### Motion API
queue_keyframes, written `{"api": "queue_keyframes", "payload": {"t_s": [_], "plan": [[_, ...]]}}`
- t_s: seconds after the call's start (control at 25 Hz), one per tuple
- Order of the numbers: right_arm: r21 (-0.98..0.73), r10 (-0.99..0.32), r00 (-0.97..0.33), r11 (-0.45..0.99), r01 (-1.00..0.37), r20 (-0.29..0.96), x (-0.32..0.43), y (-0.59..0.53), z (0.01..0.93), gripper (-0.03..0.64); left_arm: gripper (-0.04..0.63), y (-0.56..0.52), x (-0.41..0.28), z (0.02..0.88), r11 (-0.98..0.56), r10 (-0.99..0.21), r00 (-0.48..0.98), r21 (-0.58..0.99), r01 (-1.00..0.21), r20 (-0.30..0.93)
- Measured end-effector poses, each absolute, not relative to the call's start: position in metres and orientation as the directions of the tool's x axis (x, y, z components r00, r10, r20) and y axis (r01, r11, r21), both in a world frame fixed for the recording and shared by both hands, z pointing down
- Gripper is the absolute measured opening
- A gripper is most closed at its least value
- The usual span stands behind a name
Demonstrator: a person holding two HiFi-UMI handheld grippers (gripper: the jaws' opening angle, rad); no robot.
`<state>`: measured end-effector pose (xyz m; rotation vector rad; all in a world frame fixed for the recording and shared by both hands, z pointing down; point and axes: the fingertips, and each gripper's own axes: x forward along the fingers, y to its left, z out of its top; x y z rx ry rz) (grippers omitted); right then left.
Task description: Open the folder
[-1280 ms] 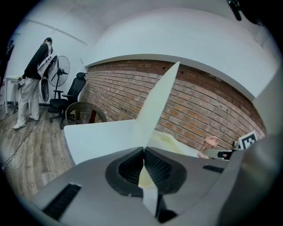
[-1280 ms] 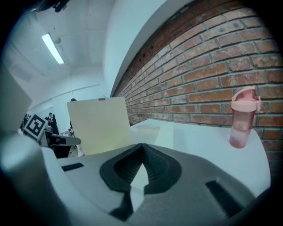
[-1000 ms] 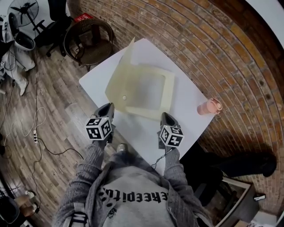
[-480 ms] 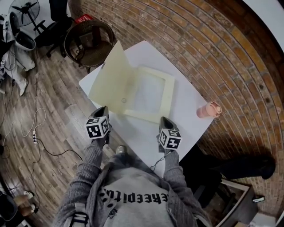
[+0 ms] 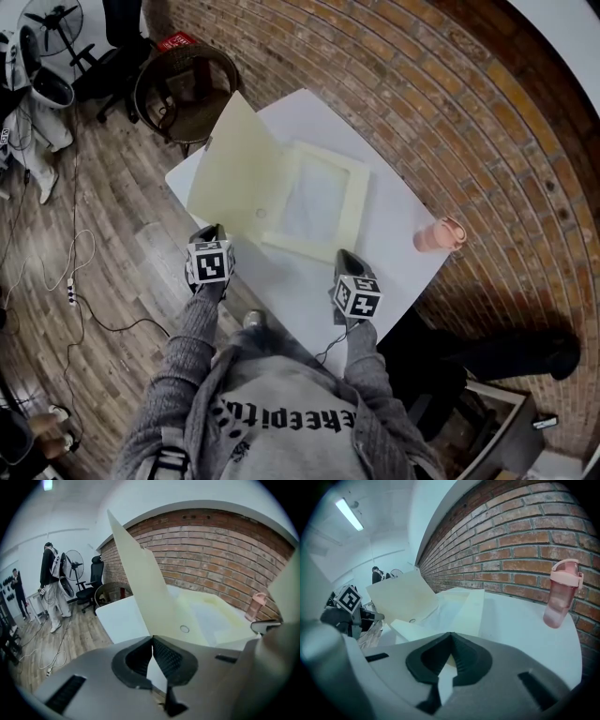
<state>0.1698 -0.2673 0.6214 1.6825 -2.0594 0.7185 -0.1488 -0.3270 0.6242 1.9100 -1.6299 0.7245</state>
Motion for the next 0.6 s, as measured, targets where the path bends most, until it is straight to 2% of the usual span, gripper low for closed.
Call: {"api": "queue_keyframes", "payload": {"t_s": [0.44,0.6], "plan": [[-0.166,-0.784,-0.219,0.149,-0.975,0.581,0.171,-0.267,0.622,0.003,0.012,-0.337,-0.162,0.650,-0.146,-0.670,0.084,-0.021,-0.989,0.737],[-0.164,-0.784,-0.221,0.153,-0.975,0.580,0.170,-0.267,0.621,0.003,0.012,-0.335,-0.161,0.646,-0.128,-0.664,0.120,0.045,-0.991,0.738]]}}
